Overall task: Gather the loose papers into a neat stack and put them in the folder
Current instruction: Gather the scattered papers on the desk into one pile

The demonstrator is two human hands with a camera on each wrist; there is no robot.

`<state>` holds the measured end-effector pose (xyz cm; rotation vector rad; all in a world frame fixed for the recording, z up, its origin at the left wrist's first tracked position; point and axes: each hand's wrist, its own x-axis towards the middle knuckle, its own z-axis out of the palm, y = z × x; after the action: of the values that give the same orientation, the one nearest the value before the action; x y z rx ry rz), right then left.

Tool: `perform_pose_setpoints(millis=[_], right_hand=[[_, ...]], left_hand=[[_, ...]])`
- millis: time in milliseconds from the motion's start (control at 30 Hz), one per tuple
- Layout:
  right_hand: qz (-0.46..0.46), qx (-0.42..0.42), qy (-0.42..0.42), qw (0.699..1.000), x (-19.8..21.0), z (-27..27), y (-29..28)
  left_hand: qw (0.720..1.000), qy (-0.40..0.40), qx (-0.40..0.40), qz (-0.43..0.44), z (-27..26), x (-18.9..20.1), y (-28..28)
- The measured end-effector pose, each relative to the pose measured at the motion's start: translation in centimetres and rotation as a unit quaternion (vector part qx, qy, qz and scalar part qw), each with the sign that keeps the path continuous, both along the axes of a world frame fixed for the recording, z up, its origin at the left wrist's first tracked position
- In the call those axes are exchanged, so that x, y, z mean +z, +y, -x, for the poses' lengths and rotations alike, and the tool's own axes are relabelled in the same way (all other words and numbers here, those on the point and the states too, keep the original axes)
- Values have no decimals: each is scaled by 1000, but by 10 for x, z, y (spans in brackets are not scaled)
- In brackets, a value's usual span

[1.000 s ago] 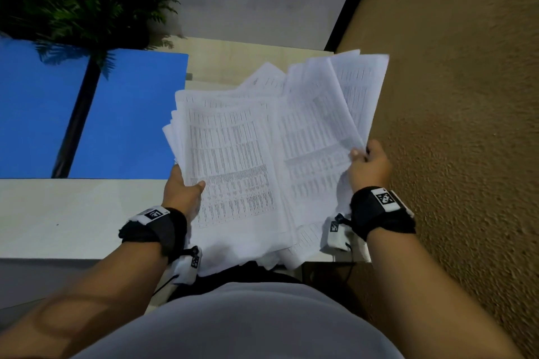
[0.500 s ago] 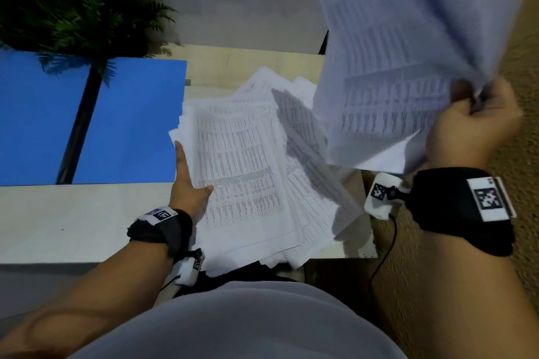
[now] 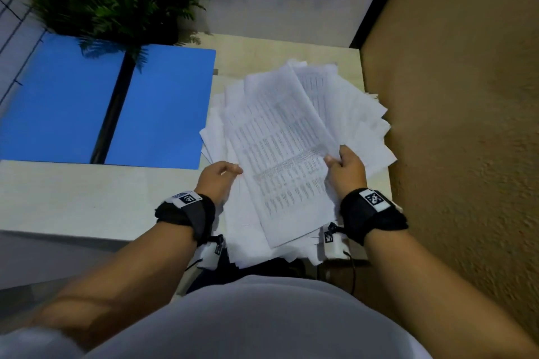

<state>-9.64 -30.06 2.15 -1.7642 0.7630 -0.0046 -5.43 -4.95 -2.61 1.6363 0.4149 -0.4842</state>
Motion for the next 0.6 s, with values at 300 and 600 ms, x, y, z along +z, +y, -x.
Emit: perform_pose_setpoints(millis=[300, 600], right_hand=[[-52, -108, 84, 989, -35, -10, 20], [52, 121, 162, 978, -45, -18, 17]], left_hand=[[992, -48, -77, -89, 7, -1, 2], [999, -1, -28, -34, -5, 2, -3]])
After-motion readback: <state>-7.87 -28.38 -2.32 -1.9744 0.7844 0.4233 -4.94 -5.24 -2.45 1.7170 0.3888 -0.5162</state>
